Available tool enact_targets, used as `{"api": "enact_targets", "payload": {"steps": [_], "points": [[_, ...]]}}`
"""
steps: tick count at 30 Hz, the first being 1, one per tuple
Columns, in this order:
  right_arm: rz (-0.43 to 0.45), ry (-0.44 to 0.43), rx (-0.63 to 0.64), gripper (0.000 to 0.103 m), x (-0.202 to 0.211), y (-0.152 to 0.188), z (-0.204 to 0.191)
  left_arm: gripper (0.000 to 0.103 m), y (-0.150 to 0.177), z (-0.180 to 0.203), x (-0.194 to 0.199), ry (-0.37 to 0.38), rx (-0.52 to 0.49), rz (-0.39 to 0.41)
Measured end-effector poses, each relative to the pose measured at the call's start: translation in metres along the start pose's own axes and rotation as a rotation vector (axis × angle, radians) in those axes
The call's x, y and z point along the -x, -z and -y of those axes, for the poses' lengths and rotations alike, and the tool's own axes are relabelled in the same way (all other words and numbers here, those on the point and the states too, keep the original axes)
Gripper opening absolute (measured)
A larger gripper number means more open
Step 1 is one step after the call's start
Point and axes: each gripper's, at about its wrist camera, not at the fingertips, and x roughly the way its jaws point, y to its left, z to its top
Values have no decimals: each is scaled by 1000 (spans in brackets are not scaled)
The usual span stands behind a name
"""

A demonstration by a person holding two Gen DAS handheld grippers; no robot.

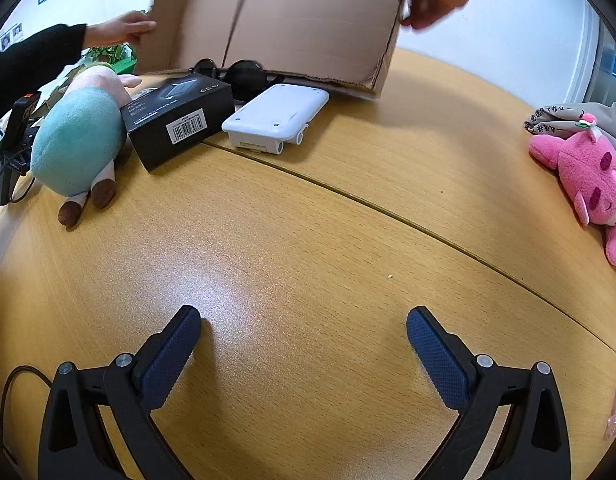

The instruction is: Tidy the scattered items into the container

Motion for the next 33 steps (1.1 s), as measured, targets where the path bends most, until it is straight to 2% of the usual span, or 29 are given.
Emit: {"api": "enact_targets", "payload": {"steps": [33], "points": [[-1,-3,3,103,-4,-4,5,103,0,2,-1,1,0,1]]}}
